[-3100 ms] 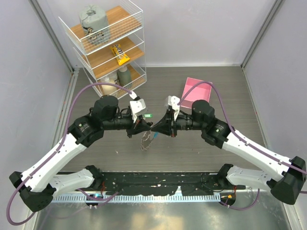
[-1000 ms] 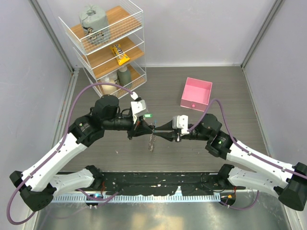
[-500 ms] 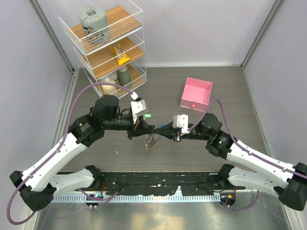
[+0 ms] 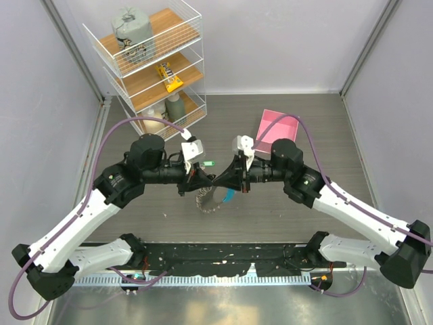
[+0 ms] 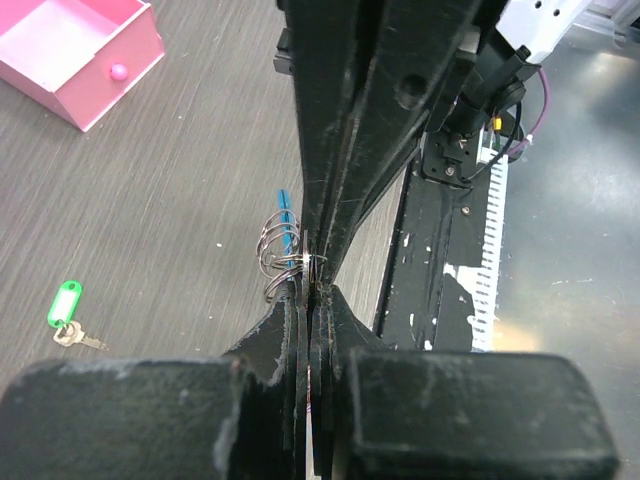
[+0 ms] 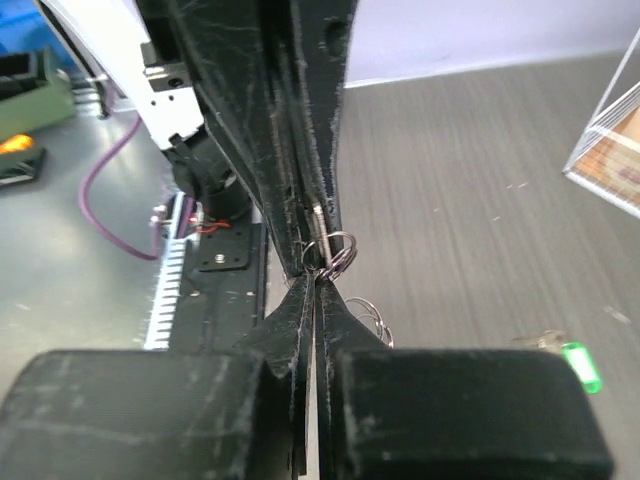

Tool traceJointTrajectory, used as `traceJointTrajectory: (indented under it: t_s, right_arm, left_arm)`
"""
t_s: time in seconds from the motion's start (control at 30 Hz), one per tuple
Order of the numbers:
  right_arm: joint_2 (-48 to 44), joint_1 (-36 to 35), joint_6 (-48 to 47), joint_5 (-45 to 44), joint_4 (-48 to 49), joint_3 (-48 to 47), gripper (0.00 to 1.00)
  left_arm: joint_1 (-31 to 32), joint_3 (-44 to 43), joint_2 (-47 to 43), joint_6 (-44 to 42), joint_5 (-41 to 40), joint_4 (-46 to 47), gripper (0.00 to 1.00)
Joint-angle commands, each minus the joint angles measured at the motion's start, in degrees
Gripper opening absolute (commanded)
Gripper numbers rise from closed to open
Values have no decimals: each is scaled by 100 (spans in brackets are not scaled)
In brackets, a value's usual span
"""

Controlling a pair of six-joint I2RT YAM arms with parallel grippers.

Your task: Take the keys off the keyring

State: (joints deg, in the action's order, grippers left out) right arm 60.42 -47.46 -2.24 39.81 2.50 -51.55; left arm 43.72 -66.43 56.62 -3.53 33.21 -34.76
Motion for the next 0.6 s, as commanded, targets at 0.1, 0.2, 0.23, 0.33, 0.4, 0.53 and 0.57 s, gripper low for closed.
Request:
traceJointTrajectory:
  t_s: [0.1,0.2,0.23,0.33,0.4,0.53,0.57]
  right_arm:
    - [540,421,1952,711,496,-777,5]
    - [856,650,3016,1308,1626,-603,5]
    - [909,755,3532,1353,1865,-489,5]
    - [1006,852,4090,1468,2499,-356,5]
    - [972,870,4004,1511,2632,-294,8]
    - [551,870,3207,1311,2441,-49,27]
    - [436,870,2995,1240,2378,82,32]
  left_arm:
    - [66,-159,-28,-34,318,312,0]
    - [66,-124,-28,-34,335,365,0]
    - [66,-124,-28,-34,344,365,0]
    - [66,-115,-20,-34,344,374,0]
    - [66,-115,-37,-34,326,365,0]
    - [66,-150,-19,-25,230,347,0]
    - [66,-159,-11,-42,212,339,0]
